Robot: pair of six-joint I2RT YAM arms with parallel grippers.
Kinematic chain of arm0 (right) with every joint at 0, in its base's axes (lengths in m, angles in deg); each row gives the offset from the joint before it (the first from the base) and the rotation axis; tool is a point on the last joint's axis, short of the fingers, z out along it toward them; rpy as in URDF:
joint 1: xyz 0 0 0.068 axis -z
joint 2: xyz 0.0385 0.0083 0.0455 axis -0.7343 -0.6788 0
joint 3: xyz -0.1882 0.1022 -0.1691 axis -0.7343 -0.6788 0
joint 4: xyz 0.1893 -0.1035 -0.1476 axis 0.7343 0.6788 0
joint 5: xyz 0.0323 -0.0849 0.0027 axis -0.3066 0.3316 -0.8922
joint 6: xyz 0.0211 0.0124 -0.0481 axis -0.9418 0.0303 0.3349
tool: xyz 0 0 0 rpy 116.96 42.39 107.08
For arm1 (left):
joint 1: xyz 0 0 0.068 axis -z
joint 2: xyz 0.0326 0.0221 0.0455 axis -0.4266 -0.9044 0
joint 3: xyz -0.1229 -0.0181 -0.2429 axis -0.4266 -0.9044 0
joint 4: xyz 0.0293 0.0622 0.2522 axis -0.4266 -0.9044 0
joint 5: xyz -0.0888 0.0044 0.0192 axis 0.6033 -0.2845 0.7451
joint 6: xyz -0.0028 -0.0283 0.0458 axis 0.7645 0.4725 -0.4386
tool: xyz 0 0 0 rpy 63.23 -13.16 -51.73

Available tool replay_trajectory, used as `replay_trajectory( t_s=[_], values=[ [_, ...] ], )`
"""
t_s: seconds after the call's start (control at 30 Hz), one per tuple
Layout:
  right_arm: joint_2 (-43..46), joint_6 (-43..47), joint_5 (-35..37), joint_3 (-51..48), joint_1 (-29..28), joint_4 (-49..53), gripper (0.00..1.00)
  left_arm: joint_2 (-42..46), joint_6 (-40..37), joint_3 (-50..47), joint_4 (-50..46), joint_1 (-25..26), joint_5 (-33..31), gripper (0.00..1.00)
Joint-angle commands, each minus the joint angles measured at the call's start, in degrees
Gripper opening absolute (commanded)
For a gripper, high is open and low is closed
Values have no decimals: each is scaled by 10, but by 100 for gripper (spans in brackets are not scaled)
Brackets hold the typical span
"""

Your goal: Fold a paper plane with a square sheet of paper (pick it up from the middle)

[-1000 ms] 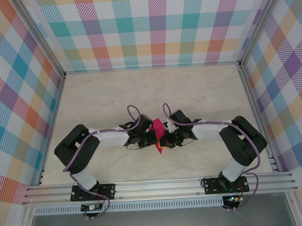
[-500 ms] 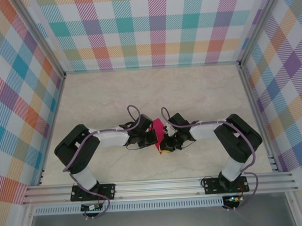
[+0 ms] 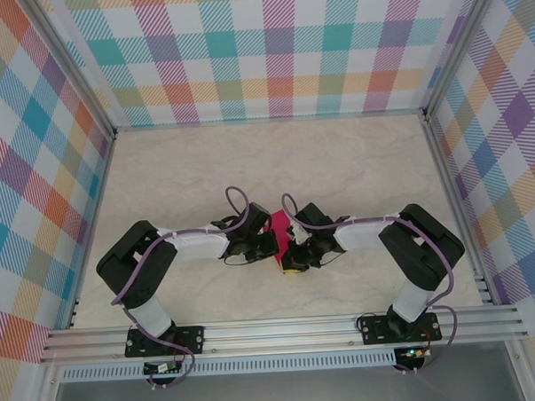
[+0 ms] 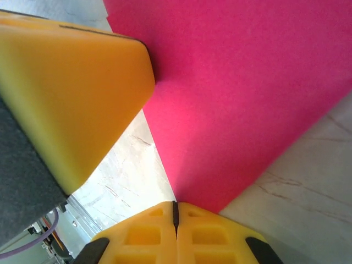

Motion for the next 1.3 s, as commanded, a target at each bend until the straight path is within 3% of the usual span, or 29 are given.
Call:
replay_trajectory(
  t_s=[0.0, 0.23, 0.77, 1.03, 1.27],
  values=[
    [2, 11, 23, 6, -6, 31, 4, -17, 7, 2, -39, 6, -27, 1],
    [85, 14, 75, 16, 31, 53, 4, -16, 4, 3, -43, 7, -29, 1],
    [-29, -1, 127, 72, 53, 87, 3, -25, -7, 12, -53, 7, -28, 1],
    [28, -14, 105, 88, 63, 69, 4, -24, -12, 15, -60, 6, -30, 1],
    [-29, -12, 95, 113, 77, 62, 4, -26, -12, 16, -59, 7, -30, 0]
  ],
)
